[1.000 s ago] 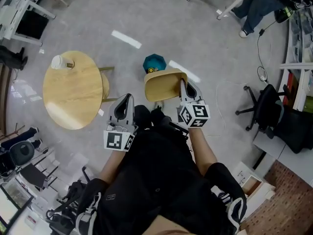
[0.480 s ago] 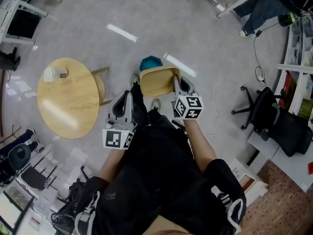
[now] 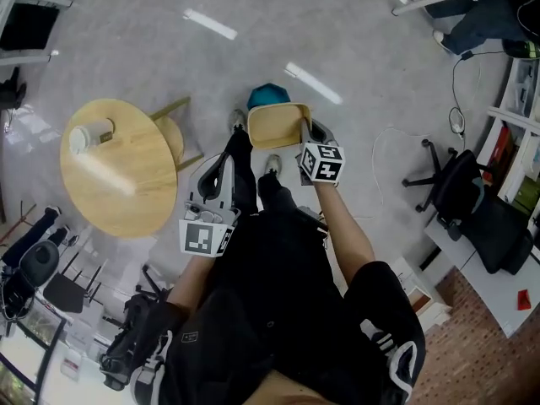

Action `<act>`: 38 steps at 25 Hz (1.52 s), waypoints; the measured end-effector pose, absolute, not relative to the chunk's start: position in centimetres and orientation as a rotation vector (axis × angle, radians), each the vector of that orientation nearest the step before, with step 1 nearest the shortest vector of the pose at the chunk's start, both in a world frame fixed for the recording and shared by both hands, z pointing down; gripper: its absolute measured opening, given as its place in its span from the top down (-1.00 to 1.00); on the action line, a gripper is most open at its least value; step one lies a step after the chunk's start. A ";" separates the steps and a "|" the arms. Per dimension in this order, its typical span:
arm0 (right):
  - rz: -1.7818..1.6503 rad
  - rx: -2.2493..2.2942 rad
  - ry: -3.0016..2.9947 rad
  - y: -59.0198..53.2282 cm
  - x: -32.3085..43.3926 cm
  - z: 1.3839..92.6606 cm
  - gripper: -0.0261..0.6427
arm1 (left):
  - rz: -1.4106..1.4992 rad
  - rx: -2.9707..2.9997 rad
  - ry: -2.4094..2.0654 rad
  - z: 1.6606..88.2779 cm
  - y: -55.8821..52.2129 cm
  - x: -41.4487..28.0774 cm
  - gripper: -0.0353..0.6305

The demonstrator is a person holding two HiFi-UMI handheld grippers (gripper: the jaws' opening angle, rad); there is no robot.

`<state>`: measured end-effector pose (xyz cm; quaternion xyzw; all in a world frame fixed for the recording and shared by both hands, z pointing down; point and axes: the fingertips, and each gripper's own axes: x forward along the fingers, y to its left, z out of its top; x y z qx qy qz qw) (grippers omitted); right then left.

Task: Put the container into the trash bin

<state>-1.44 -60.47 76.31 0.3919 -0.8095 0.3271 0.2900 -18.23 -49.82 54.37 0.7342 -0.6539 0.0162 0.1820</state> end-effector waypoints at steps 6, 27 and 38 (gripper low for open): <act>0.904 0.987 -2.012 -62.1 -2.7 86.7 0.84 | 0.034 2.072 -1.782 58.3 -53.0 -18.7 0.86; 1.118 1.000 -1.464 -57.6 1.3 109.3 0.84 | 0.067 2.090 -1.751 64.6 -57.1 -20.6 0.86; 1.173 1.042 -1.463 -59.5 -0.3 111.3 0.79 | 0.122 2.092 -1.690 66.4 -57.2 -20.5 0.86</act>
